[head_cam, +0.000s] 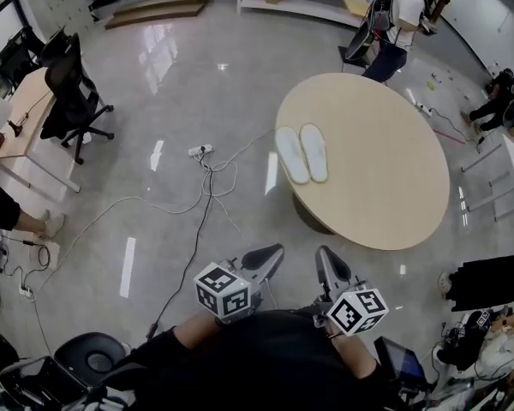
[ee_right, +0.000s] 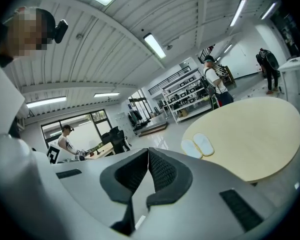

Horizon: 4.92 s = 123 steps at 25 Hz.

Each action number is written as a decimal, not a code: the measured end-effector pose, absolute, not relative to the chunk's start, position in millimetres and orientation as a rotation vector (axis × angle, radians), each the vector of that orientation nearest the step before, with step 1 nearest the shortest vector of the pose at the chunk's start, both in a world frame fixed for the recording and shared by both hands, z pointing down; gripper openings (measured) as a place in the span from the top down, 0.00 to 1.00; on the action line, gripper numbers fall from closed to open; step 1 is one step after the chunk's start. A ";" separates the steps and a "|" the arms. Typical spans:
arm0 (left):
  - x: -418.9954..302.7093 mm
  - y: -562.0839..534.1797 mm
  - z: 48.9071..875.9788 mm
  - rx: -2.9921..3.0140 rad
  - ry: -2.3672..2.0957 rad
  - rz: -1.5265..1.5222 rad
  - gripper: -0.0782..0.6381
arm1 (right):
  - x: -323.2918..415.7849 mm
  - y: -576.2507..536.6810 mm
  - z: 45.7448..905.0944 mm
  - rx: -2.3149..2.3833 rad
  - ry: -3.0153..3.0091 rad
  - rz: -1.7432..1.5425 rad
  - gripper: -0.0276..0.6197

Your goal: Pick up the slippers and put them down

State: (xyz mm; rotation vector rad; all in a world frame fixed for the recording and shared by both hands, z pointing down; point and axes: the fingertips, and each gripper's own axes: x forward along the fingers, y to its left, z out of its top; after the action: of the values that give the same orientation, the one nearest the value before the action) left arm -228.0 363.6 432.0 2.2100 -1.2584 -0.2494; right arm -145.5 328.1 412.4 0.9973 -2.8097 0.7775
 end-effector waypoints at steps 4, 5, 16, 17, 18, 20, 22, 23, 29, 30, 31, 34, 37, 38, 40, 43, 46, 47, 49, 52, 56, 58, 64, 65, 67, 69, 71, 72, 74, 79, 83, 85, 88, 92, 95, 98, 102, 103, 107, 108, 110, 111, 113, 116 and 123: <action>-229.9 357.2 441.0 2.203 -1.205 -0.247 0.86 | -146.4 323.5 424.1 1.043 -2.758 0.832 0.93; -230.3 354.6 443.9 2.198 -1.200 -0.246 0.86 | -147.0 320.9 427.2 1.044 -2.748 0.838 0.93; -236.4 281.0 454.3 2.136 -1.378 -0.210 0.86 | -151.6 233.4 446.9 0.887 -2.802 0.925 0.93; -234.2 270.6 452.2 2.131 -1.404 -0.206 0.86 | -149.6 221.6 445.0 0.863 -2.814 0.927 0.93; -229.7 259.1 450.1 2.125 -1.427 -0.202 0.86 | -145.6 208.9 442.8 0.839 -2.826 0.928 0.93; -215.4 234.6 445.9 2.114 -1.458 -0.194 0.86 | -133.3 181.7 438.3 0.797 -2.846 0.940 0.93; -199.7 211.0 440.7 2.108 -1.484 -0.186 0.86 | -120.1 155.9 435.2 0.762 -2.857 0.968 0.93; -192.8 200.0 438.1 2.104 -1.498 -0.184 0.86 | -113.7 144.4 434.2 0.745 -2.859 0.984 0.93; -156.0 151.7 439.9 2.020 -1.560 -0.200 0.86 | -67.6 92.6 432.1 0.697 -2.873 1.025 0.93; -151.7 146.0 442.2 2.000 -1.568 -0.197 0.86 | -60.6 86.1 432.8 0.697 -2.871 1.035 0.93; -148.9 140.1 444.0 1.981 -1.580 -0.194 0.86 | -54.4 79.6 433.9 0.698 -2.869 1.048 0.93; -145.7 122.3 446.9 1.932 -1.618 -0.190 0.86 | -39.9 60.3 437.7 0.705 -2.863 1.092 0.93; -138.8 108.3 449.5 1.925 -1.618 -0.177 0.86 | -29.5 45.4 443.9 0.728 -2.858 1.102 0.93; -136.1 103.4 450.5 1.926 -1.609 -0.174 0.86 | -27.3 40.3 447.3 0.737 -2.849 1.109 0.93; -135.2 93.0 453.2 1.916 -1.597 -0.176 0.85 | -24.7 29.2 454.5 0.757 -2.826 1.124 0.93; -147.3 76.9 462.7 1.870 -1.602 -0.198 0.85 | -27.4 11.8 462.3 0.782 -2.799 1.124 0.93; -160.0 56.9 475.3 1.826 -1.587 -0.221 0.85 | -33.6 -6.1 468.1 0.807 -2.774 1.114 0.93; -163.6 48.9 479.9 1.818 -1.579 -0.224 0.85 | -35.3 -13.0 471.5 0.818 -2.761 1.114 0.93; -173.2 30.7 491.0 1.798 -1.566 -0.230 0.85 | -40.5 -29.4 479.9 0.843 -2.733 1.110 0.93; -195.9 4.3 511.4 1.739 -1.552 -0.229 0.77 | -54.9 -54.2 493.1 0.871 -2.689 1.098 0.93; -231.1 -24.1 548.3 1.644 -1.553 -0.196 0.70 | -78.5 -81.0 523.6 0.886 -2.613 1.090 0.93; -246.6 -38.6 567.0 1.606 -1.554 -0.174 0.67 | -90.0 -94.1 541.4 0.879 -2.573 1.084 0.92; -278.2 -71.3 604.8 1.553 -1.515 -0.129 0.67 | -135.8 -121.4 578.4 0.801 -2.497 1.042 0.79; -282.9 -75.3 612.4 1.543 -1.513 -0.113 0.67 | -143.5 -125.2 584.8 0.791 -2.488 1.029 0.79; -291.1 -82.6 630.2 1.511 -1.512 -0.079 0.67 | -155.7 -133.8 600.5 0.776 -2.464 1.000 0.79; -298.0 -89.4 649.8 1.464 -1.513 -0.040 0.67 | -164.0 -143.8 619.7 0.766 -2.424 0.986 0.79; -304.3 -95.4 666.8 1.427 -1.511 -0.002 0.67 | -171.6 -152.9 638.4 0.760 -2.380 1.004 0.79; -307.5 -98.1 673.8 1.416 -1.508 0.011 0.67 | -175.7 -156.8 646.5 0.757 -2.364 1.013 0.79; -313.1 -103.8 684.9 1.398 -1.498 0.016 0.67 | -183.9 -164.7 660.3 0.747 -2.346 1.021 0.79; -317.6 -121.6 704.9 1.382 -1.479 0.041 0.67 | -197.0 -190.0 689.8 0.716 -2.313 1.020 0.78; -320.3 -125.1 723.4 1.357 -1.481 0.066 0.67 | -211.4 -200.8 708.3 0.665 -2.294 1.025 0.77; -319.6 -125.9 730.6 1.341 -1.479 0.065 0.67 | -218.3 -201.7 716.2 0.636 -2.283 1.023 0.77; -319.4 -128.8 735.6 1.322 -1.478 0.054 0.67 | -226.4 -201.7 722.0 0.603 -2.269 1.028 0.77; -323.3 -132.5 743.3 1.310 -1.471 0.060 0.67 | -237.3 -203.1 726.5 0.573 -2.262 1.036 0.77; -323.8 -133.4 747.4 1.309 -1.459 0.065 0.67 | -243.6 -204.1 730.0 0.543 -2.254 1.032 0.77; -324.2 -136.4 750.8 1.298 -1.458 0.060 0.70 | -246.0 -205.4 736.6 0.505 -2.233 1.050 0.77; -326.9 -135.3 754.0 1.283 -1.463 0.077 0.76 | -243.1 -208.9 743.5 0.521 -2.201 1.072 0.88; -327.5 -134.6 754.8 1.284 -1.461 0.082 0.77 | -242.9 -209.2 744.2 0.524 -2.199 1.074 0.89; -326.2 -133.5 757.0 1.301 -1.442 0.090 0.80 | -242.3 -204.6 743.4 0.523 -2.201 1.085 0.90; -325.0 -134.4 755.8 1.315 -1.439 0.090 0.84 | -241.9 -203.0 742.3 0.524 -2.203 1.088 0.90; -322.6 -136.5 750.8 1.351 -1.438 0.091 0.85 | -241.1 -199.8 737.8 0.532 -2.212 1.092 0.90; -321.7 -136.9 747.6 1.365 -1.440 0.091 0.85 | -240.2 -198.2 734.5 0.538 -2.219 1.092 0.90; -321.5 -136.4 739.9 1.370 -1.451 0.080 0.85 | -237.5 -195.3 725.7 0.553 -2.233 1.091 0.90; -320.7 -133.7 725.4 1.359 -1.464 0.038 0.85 | -229.6 -190.7 709.1 0.585 -2.252 1.107 0.90; -292.9 -123.3 689.9 1.423 -1.442 -0.026 0.85 | -181.1 -174.2 678.3 0.732 -2.290 1.209 0.90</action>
State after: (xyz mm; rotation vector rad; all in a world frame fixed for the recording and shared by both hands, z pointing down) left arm -292.9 -123.3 689.9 1.4227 -1.4423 -0.0257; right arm -181.1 -174.2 678.3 0.7316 -2.2896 1.2089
